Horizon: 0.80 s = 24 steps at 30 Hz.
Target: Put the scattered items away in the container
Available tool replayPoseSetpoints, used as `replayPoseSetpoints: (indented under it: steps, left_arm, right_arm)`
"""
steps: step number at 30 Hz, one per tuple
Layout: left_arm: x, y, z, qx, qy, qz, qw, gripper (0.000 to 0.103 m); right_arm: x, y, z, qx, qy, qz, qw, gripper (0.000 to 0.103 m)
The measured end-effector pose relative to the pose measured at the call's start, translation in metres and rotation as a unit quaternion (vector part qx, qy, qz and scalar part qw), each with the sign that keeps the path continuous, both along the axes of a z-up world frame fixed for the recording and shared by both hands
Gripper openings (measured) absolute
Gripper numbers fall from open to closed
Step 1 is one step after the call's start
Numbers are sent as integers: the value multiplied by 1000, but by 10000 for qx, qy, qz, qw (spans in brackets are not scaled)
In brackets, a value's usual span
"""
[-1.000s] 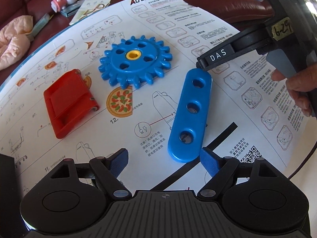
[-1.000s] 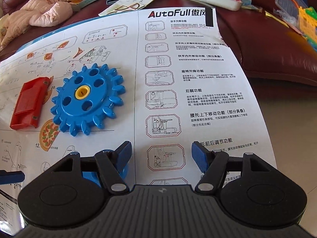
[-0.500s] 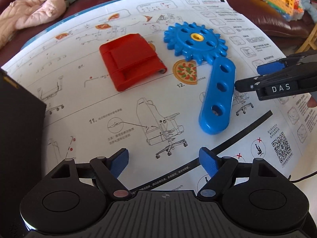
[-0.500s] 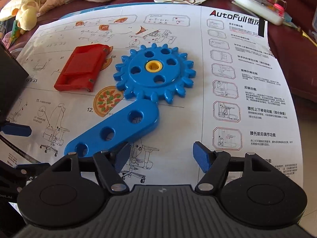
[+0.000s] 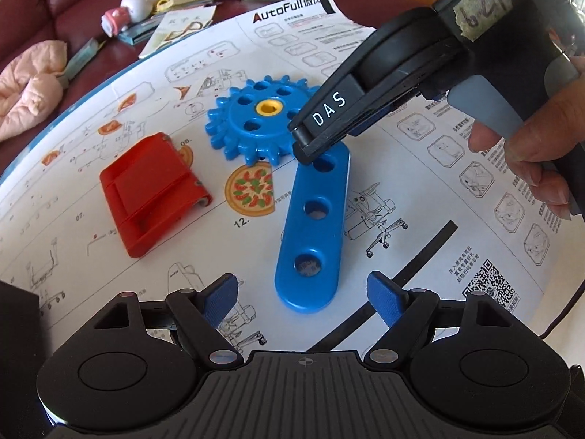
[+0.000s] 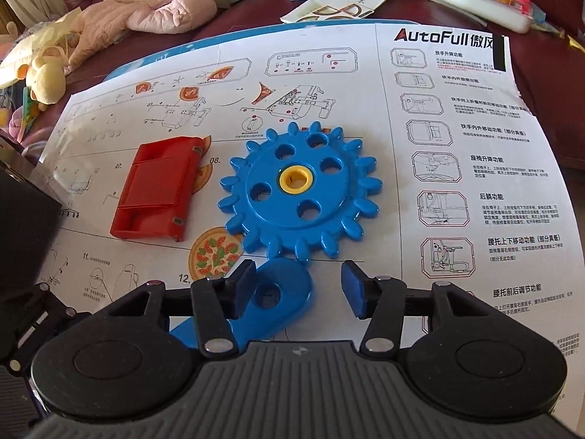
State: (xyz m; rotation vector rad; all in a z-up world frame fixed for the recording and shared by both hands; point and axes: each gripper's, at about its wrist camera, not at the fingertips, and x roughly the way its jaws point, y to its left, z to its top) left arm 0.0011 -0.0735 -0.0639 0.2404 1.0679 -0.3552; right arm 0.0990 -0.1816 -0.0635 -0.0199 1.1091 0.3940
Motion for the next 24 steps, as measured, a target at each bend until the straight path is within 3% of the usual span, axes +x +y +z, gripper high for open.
replayPoseSetpoints:
  steps: [1,3,6,15,20,24]
  left_arm:
    - [3,0,-2,23,19,-30,10000,81]
    - [5,4,-6,-16,117,-51,9999,55]
    - [2,14,-6,-54,101,-77,9999,45]
    - [-15,37,-4,36,187,-16,9998,44]
    - [-28,50,-3,72,207,44,9998,44]
    - [-36,62,-3,149,201,104,9996,44]
  right_arm:
    - [1,0,0,36,30,6,10000,53]
    - [2,1,-1,119,103,37,9999,50]
    - [-4,6,-1,257,216,163,9993,47]
    - [-34,23,1,199,377,592,9973,46]
    - [-55,35,3,239,521,804,9951,37]
    - [-69,46,5,108,487,954,9942,37]
